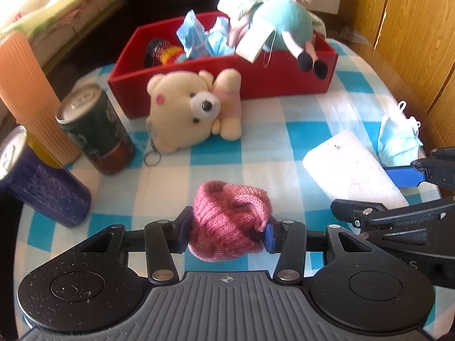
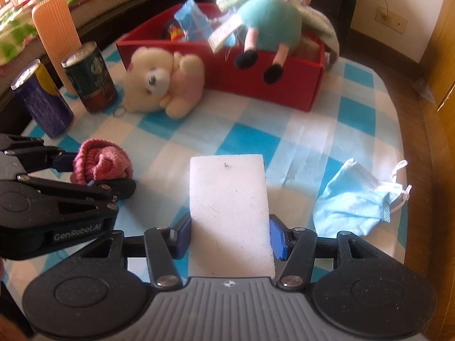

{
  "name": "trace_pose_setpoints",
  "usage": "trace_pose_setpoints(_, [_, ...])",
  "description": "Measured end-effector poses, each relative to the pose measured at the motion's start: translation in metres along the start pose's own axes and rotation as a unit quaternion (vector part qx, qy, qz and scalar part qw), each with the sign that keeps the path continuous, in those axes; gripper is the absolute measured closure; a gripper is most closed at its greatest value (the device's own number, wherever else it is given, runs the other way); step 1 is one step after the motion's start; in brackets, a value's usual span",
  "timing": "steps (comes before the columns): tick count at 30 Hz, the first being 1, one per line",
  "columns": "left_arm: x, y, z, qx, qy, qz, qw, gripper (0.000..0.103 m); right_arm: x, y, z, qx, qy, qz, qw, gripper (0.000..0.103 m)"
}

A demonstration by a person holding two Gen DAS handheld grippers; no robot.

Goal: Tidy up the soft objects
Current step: 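Carry the pink cloth and the white block toward the red box with both tools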

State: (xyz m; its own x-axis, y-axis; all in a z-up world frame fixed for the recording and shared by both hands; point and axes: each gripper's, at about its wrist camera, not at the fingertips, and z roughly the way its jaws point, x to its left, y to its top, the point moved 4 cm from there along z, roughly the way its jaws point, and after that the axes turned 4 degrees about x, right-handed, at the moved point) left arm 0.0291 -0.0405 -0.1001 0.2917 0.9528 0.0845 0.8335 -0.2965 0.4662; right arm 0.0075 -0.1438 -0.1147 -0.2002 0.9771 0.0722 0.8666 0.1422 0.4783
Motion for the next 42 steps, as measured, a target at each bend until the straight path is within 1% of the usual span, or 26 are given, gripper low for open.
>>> trace_pose_setpoints(9, [-0.002,0.014,-0.018,-0.046,0.015,0.01,0.9988,0.054,-0.005,0.019,-0.026,-0.05,0.012,0.021,0.998,0.07])
trace_pose_setpoints(13, [-0.002,0.02,-0.023,-0.06,0.02,0.009,0.998,0.054,-0.007,0.022,-0.032,-0.064,0.015,0.028,0.997,0.07])
trace_pose_setpoints(21, [-0.001,0.025,-0.027,-0.071,0.022,0.008,0.9972,0.054,-0.007,0.028,-0.041,-0.089,0.007,0.025,0.996,0.07])
trace_pose_setpoints(32, [0.009,0.04,-0.039,-0.099,0.036,-0.007,0.9944,0.054,-0.012,0.039,-0.057,-0.127,-0.019,0.023,0.991,0.07])
trace_pose_setpoints(42, [0.013,0.052,-0.044,-0.114,0.038,-0.016,0.9926,0.054,-0.011,0.048,-0.067,-0.15,-0.023,0.02,0.988,0.07])
